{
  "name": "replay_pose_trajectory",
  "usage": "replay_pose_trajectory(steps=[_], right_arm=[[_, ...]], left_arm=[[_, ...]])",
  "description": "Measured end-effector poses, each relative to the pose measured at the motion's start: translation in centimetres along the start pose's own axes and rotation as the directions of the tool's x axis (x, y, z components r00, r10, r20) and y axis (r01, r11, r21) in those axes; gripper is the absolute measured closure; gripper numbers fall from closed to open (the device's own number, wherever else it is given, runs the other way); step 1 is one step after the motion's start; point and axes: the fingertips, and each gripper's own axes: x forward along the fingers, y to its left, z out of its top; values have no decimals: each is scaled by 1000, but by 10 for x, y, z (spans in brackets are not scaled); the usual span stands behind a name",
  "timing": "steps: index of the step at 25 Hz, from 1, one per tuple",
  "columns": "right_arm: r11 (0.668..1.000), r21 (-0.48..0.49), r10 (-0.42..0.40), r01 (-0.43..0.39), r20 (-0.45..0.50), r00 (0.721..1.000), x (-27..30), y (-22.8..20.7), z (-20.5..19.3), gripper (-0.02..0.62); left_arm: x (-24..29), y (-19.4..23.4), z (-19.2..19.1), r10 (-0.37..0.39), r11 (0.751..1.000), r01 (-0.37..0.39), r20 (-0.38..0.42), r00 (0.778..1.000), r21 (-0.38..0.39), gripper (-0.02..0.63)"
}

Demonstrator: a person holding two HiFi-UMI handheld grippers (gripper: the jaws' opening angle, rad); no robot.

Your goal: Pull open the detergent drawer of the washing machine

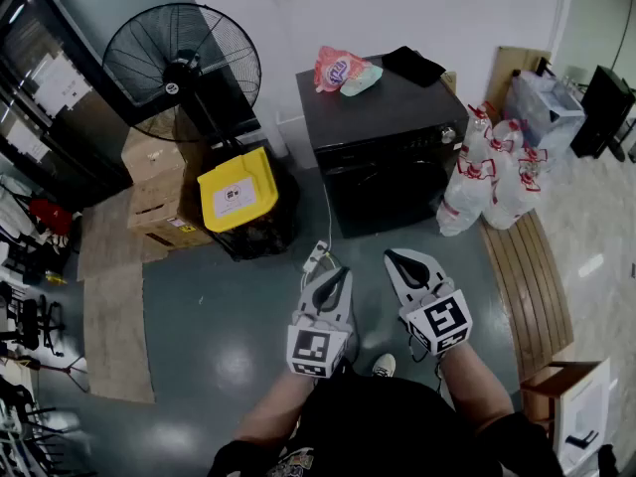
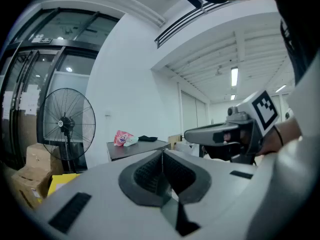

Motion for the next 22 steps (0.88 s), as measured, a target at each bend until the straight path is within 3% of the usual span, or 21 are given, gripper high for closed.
replay_pose_trajectory(steps=[16, 17, 18, 22], right_arm=[[999, 44, 15, -16, 39, 999, -11, -1, 0, 584], [998, 49, 22, -24, 42, 999, -11, -1, 0, 560], [998, 53, 29, -32, 43, 999, -12, 0, 0, 519], [996, 71, 46, -50, 54, 997, -10, -3, 0, 466]], left_arm=[[-10, -9, 6, 20, 1000, -20, 13, 1000, -13, 591], [-11, -10, 8, 22, 1000, -22, 16, 1000, -15, 585], [-11, -12, 11, 21, 1000, -21, 21, 1000, -16, 551], [-8, -13, 14, 18, 1000, -18, 41, 999, -10, 405]])
